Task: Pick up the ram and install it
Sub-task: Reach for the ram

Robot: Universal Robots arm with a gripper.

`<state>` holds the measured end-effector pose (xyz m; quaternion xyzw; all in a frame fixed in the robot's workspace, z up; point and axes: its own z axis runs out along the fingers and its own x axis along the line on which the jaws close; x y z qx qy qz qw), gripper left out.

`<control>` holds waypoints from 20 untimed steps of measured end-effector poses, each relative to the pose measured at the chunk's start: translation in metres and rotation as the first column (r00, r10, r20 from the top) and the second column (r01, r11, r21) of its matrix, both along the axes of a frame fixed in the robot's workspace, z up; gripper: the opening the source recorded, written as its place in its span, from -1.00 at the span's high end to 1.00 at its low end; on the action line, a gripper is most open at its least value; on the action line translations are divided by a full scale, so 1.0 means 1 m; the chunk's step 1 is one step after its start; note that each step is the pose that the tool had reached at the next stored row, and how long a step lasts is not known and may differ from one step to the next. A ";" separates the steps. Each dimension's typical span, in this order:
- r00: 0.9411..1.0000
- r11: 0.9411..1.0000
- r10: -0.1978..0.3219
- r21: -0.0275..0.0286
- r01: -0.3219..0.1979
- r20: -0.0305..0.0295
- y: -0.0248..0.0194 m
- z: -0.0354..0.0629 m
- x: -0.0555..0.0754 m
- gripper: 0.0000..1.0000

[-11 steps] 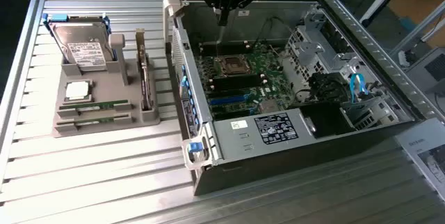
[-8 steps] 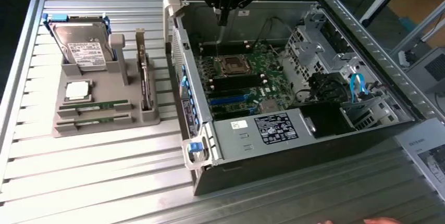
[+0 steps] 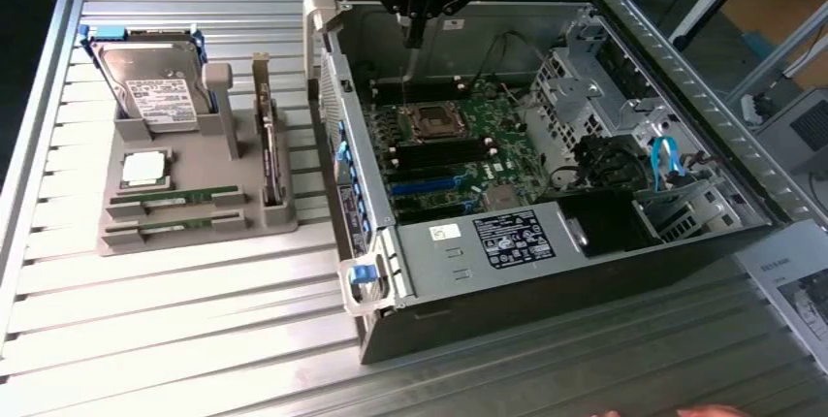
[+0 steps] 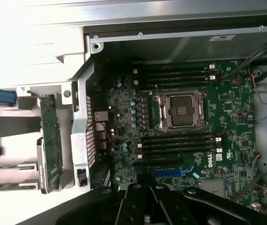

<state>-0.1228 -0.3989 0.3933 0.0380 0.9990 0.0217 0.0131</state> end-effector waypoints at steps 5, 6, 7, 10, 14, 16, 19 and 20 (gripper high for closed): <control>1.000 1.000 0.000 0.000 0.000 0.000 0.0000 0.0001 -0.005 0.80; 1.000 1.000 0.000 0.000 0.000 0.000 0.0000 0.0001 -0.006 0.80; 1.000 1.000 0.000 0.000 0.000 0.000 0.0000 0.0001 -0.007 0.80; 1.000 1.000 0.000 0.000 0.000 0.000 0.0000 0.0000 -0.013 0.80; 1.000 1.000 0.000 0.000 0.000 0.000 0.0000 0.0001 -0.019 0.80; 1.000 1.000 0.000 0.000 0.000 0.000 0.0000 0.0001 -0.023 0.80; 1.000 1.000 0.000 0.000 0.000 0.000 0.0000 0.0001 -0.028 0.80; 1.000 1.000 0.000 0.000 0.000 0.000 0.0000 0.0000 -0.030 0.80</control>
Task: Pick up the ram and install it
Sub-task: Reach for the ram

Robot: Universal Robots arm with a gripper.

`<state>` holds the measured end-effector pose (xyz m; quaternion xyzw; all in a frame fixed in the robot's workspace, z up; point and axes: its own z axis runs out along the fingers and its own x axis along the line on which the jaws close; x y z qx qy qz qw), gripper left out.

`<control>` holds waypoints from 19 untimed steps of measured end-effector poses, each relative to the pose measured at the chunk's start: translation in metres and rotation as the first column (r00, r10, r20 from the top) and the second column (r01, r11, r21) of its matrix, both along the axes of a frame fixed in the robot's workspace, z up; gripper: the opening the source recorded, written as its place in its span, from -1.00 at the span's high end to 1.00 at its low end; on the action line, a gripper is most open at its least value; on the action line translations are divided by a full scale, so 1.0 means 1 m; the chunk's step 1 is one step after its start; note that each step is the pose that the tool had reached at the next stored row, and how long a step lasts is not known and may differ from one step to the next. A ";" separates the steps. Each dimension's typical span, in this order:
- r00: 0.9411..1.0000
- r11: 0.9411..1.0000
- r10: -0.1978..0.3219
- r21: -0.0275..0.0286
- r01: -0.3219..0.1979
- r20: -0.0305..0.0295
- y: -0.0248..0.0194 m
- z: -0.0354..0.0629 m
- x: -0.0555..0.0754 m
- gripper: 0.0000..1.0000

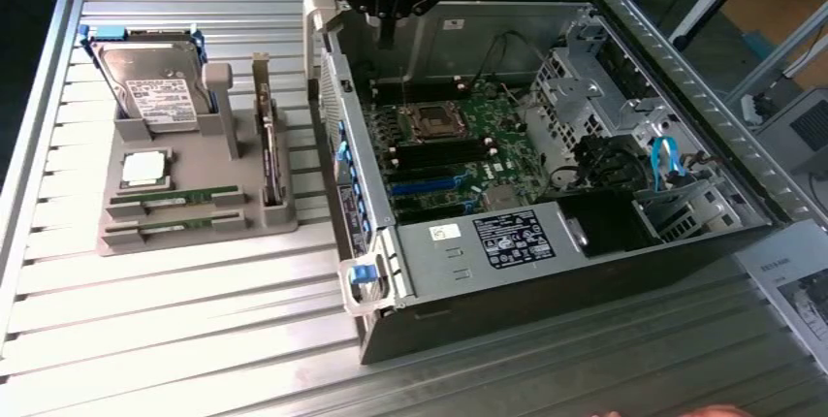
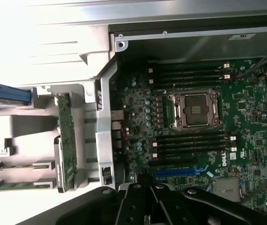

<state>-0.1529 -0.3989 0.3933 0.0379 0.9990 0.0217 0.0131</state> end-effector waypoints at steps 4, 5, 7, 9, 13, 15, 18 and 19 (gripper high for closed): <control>1.000 1.000 0.000 0.000 0.000 0.000 0.0000 0.0000 -0.008 0.80; 1.000 1.000 0.000 0.000 0.000 0.000 0.0000 0.0000 -0.010 0.80; 1.000 1.000 0.000 0.000 0.000 0.000 0.0000 0.0000 -0.016 0.80; 1.000 1.000 0.000 0.000 0.000 0.000 0.0000 0.0000 -0.020 0.80; 1.000 1.000 0.000 0.000 0.000 0.000 0.0000 0.0000 -0.029 0.80; 1.000 1.000 0.000 0.000 0.000 0.000 0.0000 0.0000 -0.033 0.80; 1.000 1.000 0.000 0.000 0.000 0.000 0.0000 0.0000 -0.040 0.80; 1.000 1.000 0.000 0.000 0.000 0.000 0.0000 0.0000 -0.042 0.80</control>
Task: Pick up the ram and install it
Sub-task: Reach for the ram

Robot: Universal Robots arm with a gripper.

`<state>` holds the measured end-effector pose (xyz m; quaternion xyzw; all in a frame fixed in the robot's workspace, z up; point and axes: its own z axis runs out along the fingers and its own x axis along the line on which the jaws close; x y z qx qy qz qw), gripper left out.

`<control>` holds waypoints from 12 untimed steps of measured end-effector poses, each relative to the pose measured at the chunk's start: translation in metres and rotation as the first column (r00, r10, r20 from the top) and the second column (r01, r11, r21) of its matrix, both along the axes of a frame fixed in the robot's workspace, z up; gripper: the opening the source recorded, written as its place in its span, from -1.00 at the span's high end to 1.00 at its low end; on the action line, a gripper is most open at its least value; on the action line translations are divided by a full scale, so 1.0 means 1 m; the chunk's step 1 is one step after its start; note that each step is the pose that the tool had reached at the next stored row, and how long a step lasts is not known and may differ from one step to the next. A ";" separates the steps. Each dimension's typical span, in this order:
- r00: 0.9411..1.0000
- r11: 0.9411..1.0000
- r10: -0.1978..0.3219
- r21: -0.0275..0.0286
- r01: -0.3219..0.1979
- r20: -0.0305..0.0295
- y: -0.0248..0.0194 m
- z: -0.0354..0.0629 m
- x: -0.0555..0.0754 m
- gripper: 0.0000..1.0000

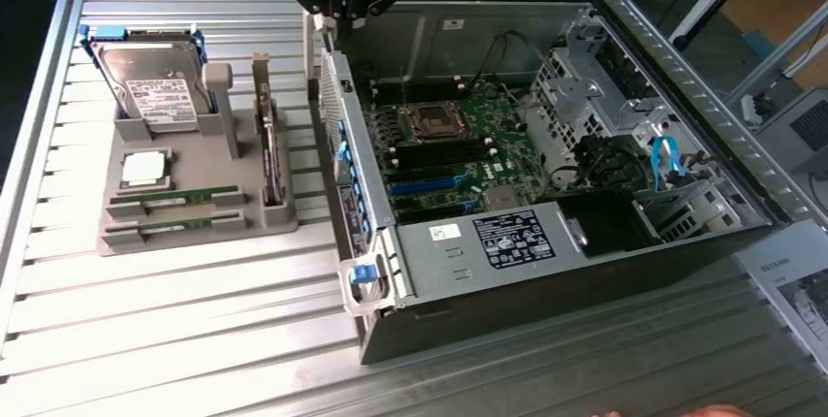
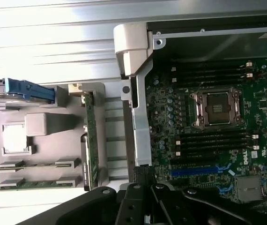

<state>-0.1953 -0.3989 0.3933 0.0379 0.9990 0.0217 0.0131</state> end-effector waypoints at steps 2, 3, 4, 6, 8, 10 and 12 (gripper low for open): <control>1.000 1.000 0.000 0.000 0.000 0.000 0.0000 0.0000 -0.005 0.80; 1.000 1.000 0.000 0.000 0.000 0.000 0.0000 0.0000 -0.008 0.80; 1.000 1.000 0.000 0.000 0.000 0.000 0.0000 0.0001 -0.010 0.80; 1.000 1.000 0.000 0.000 0.000 0.000 0.0000 0.0000 -0.015 0.80; 1.000 1.000 0.000 0.000 0.000 0.000 0.0000 0.0000 -0.020 0.80; 1.000 1.000 0.000 0.000 0.000 0.000 0.0000 0.0000 -0.025 0.80; 1.000 1.000 0.000 0.000 0.000 0.000 0.0000 0.0000 -0.030 0.80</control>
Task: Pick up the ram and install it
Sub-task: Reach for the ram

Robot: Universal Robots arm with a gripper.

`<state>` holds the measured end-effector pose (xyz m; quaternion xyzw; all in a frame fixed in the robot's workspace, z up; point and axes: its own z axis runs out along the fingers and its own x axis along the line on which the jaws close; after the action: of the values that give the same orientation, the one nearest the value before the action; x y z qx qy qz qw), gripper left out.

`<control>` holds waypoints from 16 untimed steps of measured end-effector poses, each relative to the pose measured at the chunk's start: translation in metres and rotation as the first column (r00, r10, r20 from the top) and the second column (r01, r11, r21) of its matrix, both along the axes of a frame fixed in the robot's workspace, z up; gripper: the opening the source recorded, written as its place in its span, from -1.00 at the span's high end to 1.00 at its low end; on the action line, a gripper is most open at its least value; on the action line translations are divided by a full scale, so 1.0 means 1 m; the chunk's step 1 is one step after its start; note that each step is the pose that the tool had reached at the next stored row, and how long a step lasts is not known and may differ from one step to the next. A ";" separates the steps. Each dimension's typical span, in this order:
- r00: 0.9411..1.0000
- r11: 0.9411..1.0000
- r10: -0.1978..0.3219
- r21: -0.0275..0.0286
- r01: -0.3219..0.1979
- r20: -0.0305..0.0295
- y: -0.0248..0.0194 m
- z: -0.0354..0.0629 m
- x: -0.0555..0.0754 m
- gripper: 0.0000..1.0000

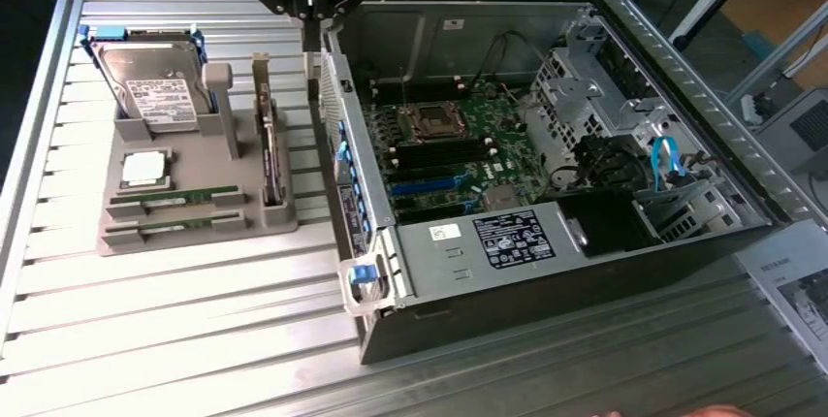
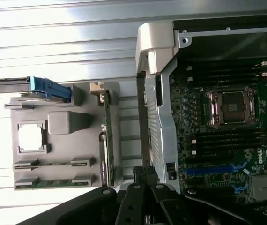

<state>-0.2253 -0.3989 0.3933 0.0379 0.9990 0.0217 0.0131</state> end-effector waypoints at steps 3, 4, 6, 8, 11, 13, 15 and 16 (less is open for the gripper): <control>1.000 1.000 0.000 0.000 0.000 0.000 0.0000 0.0001 -0.006 0.80; 1.000 1.000 0.000 0.000 0.000 0.000 0.0000 0.0001 -0.010 0.80; 1.000 1.000 0.000 0.000 0.000 0.000 0.0000 0.0000 -0.014 0.80; 1.000 1.000 0.000 0.000 0.000 0.000 0.0000 0.0000 -0.019 0.80; 1.000 1.000 0.000 0.000 0.000 0.000 0.0000 0.0000 -0.026 0.80; 1.000 1.000 0.000 0.000 0.000 0.000 0.0000 0.0000 -0.030 0.80; 1.000 1.000 0.000 0.000 0.000 0.000 0.0000 0.0000 -0.035 0.80; 1.000 1.000 0.000 0.000 0.000 0.000 0.0000 0.0000 -0.038 0.80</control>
<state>-0.2631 -0.3989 0.3933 0.0379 0.9990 0.0217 0.0131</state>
